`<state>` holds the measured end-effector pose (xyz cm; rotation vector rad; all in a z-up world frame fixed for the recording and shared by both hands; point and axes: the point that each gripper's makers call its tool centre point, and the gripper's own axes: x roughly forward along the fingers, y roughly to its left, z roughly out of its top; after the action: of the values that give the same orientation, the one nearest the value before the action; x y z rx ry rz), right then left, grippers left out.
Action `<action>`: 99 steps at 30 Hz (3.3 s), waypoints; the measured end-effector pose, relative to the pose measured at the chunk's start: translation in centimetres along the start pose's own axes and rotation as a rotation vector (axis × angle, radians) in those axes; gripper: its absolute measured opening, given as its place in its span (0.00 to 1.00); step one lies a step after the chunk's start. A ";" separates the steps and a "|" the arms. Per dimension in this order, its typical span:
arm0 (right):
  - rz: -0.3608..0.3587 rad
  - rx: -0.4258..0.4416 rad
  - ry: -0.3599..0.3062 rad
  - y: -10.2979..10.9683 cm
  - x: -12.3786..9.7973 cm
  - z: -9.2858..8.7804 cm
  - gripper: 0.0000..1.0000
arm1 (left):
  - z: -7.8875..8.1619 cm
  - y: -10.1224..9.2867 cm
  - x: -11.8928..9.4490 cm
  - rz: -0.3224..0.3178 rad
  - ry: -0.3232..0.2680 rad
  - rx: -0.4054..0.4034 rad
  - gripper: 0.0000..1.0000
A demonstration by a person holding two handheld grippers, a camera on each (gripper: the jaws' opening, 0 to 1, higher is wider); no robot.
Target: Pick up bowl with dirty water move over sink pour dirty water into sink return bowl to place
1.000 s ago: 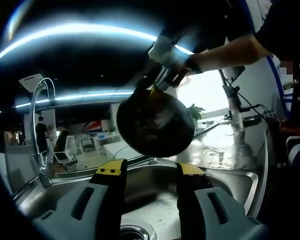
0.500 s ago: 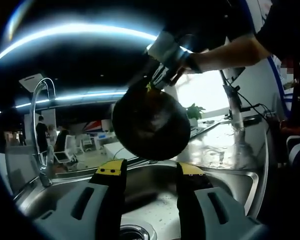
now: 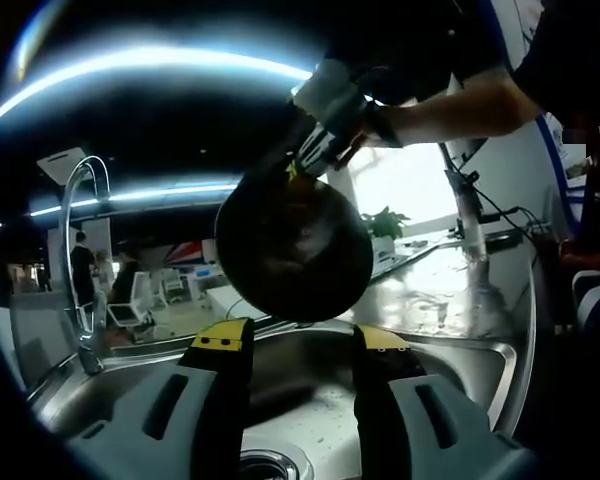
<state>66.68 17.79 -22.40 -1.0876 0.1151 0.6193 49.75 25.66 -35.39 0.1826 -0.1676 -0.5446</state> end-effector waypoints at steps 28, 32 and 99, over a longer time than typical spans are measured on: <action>-0.094 -0.184 -0.105 -0.5 -0.9 2.5 0.00 | 0.1 0.1 -0.1 0.003 -0.001 0.003 0.39; -0.089 -0.197 -0.132 0.0 -1.0 3.1 0.00 | 0.0 0.0 0.0 0.002 0.001 0.006 0.39; 0.022 -0.125 -0.085 1.8 -1.6 1.0 0.00 | 0.2 0.1 -0.2 0.015 -0.009 0.009 0.39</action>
<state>64.20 18.54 -22.75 -1.1805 0.0151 0.6990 49.59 25.84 -35.15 0.1880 -0.1799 -0.5303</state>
